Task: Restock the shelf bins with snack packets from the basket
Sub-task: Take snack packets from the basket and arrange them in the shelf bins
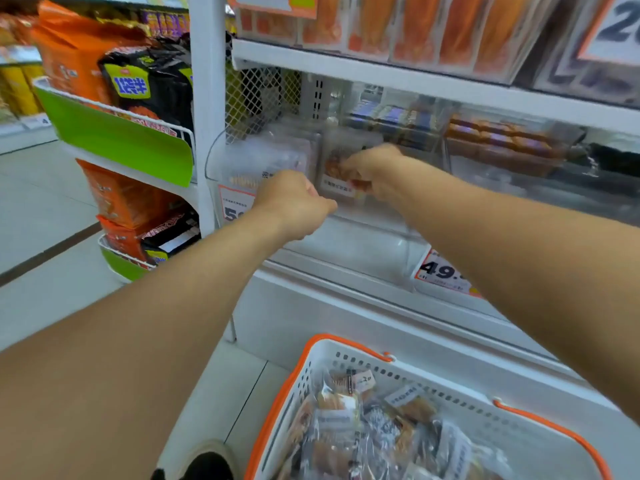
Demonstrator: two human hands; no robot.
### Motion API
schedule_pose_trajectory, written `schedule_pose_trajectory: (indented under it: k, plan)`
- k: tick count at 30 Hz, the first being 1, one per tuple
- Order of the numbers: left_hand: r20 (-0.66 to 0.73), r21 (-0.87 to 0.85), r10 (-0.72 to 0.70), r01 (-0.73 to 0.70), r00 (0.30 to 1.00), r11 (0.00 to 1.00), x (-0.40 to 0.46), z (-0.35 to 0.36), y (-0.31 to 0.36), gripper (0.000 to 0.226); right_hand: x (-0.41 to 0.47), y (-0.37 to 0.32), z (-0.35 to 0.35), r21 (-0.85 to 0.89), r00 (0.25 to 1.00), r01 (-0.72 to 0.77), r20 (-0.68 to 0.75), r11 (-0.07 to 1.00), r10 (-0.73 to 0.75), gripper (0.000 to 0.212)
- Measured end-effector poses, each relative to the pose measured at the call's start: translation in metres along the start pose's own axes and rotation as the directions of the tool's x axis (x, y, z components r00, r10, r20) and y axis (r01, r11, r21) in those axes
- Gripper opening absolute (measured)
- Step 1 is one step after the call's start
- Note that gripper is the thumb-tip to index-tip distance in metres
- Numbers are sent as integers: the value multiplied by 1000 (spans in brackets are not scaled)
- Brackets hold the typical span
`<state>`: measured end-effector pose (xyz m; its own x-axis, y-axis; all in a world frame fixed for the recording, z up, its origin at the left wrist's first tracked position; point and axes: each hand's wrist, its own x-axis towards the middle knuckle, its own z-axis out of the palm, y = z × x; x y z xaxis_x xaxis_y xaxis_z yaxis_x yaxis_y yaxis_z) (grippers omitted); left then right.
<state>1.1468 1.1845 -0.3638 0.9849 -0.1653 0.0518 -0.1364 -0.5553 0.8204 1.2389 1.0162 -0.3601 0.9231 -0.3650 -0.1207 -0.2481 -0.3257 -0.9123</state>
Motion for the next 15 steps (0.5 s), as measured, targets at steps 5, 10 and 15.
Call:
schedule_pose_trajectory:
  k: [5,10,15]
  plan:
    - [501,402,-46,-186,864,897,-25,11,-2,33,-143,35,-42,-287,747,578,-189,764,-637,32]
    - [781,521,-241,-387,577,761,-61,62,-12,24,-216,182,-89,-476,801,544,541,691,-257,25]
    - [854,510,-252,-639,455,575,-102,118,-2,29,-238,306,-109,-858,624,397,513,327,590,57]
